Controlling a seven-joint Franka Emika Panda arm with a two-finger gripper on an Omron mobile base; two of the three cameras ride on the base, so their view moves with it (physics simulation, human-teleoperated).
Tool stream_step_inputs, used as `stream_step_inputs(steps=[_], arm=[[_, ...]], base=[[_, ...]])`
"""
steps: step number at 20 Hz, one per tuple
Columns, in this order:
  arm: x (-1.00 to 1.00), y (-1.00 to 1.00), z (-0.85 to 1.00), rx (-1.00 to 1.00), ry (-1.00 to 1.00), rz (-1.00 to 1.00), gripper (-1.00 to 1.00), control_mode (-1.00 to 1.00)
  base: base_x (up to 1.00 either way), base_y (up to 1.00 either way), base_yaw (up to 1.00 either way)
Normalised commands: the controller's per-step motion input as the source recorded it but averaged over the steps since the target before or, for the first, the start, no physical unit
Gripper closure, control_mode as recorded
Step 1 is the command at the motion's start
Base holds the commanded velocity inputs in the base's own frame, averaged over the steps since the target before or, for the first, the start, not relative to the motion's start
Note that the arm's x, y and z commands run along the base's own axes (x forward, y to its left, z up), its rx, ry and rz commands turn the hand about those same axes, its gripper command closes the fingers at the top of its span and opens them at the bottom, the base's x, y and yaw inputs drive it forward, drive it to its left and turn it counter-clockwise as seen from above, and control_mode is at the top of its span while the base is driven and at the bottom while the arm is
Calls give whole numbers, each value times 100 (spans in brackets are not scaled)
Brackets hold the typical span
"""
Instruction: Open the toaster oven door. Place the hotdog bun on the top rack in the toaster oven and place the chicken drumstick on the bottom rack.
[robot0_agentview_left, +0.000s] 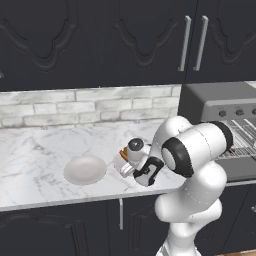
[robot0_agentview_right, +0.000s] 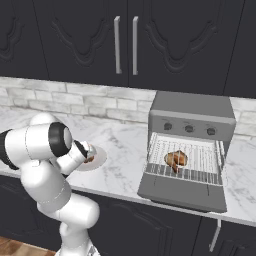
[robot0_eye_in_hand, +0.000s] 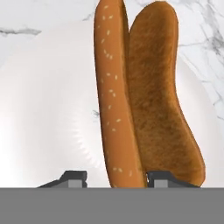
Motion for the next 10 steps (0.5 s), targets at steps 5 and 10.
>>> stream_step_inputs(steps=[5, 10], arm=[[12, -9, -11, 0, 0, 7, 100, -100], [4, -3, -6, 0, 0, 6, 100, -100]], base=[[0, 0, 0], [0, 0, 0]])
